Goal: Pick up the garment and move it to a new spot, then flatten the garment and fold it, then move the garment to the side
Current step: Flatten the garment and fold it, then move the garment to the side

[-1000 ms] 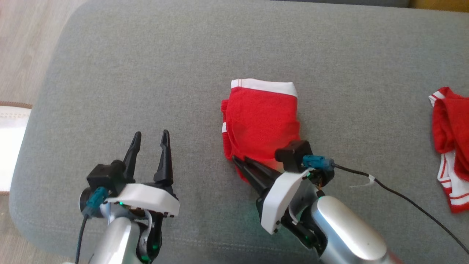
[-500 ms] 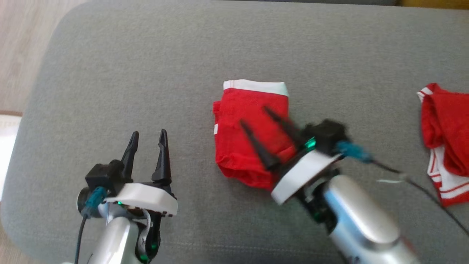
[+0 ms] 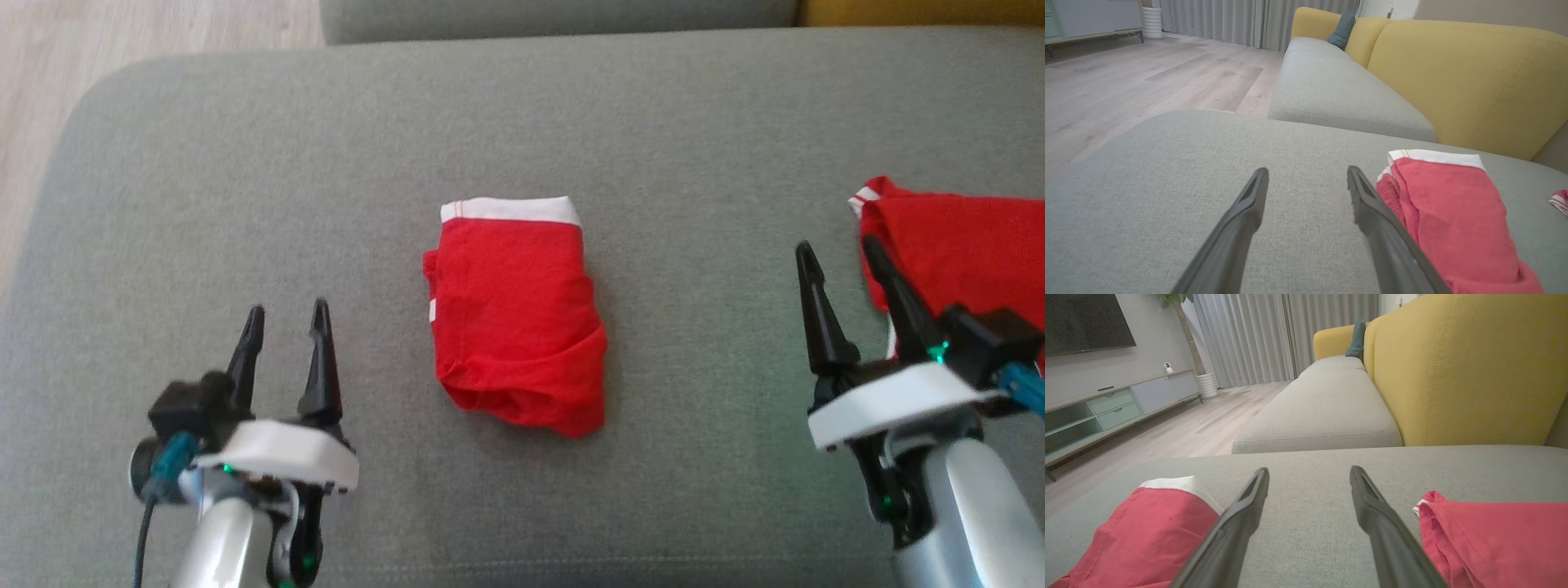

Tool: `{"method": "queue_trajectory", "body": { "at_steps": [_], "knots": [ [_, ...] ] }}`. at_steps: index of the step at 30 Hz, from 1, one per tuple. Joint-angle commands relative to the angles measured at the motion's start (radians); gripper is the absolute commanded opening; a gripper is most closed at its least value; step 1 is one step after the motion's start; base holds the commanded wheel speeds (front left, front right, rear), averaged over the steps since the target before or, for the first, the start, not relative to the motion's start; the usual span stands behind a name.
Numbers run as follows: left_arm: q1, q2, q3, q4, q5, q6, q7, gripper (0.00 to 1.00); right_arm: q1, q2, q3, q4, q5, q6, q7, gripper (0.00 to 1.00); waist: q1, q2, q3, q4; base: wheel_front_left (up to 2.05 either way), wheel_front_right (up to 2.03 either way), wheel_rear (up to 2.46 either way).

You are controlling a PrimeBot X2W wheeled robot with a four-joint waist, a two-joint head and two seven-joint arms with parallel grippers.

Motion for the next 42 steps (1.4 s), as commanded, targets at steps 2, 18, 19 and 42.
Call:
{"method": "queue_trajectory", "body": {
  "at_steps": [2, 18, 19, 42],
  "knots": [
    [0.012, 0.028, 0.045, -0.04, 0.013, 0.01, -0.005, 1.0, 0.023, 0.013, -0.004, -0.073, -0.017, -0.001, 0.017, 1.0, 0.0, 0.0, -0.03, -0.019, 0.0, 0.0, 0.0],
    [0.152, 0.068, 0.043, -0.117, 0.008, 0.036, 0.053, 1.0, 0.19, 0.058, -0.05, -0.152, -0.036, -0.001, 0.076, 1.0, 0.0, 0.0, -0.145, -0.035, 0.0, 0.0, 0.0],
    [0.155, 0.068, 0.042, -0.122, 0.008, 0.039, 0.056, 1.0, 0.193, 0.059, -0.052, -0.154, -0.036, -0.001, 0.077, 1.0, 0.0, 0.0, -0.146, -0.035, 0.0, 0.0, 0.0],
    [0.155, 0.089, 0.022, -0.16, 0.023, 0.066, 0.071, 1.0, 0.201, 0.07, -0.06, -0.174, -0.042, -0.001, 0.09, 1.0, 0.0, 0.0, -0.143, -0.035, 0.0, 0.0, 0.0]
  ]
}}
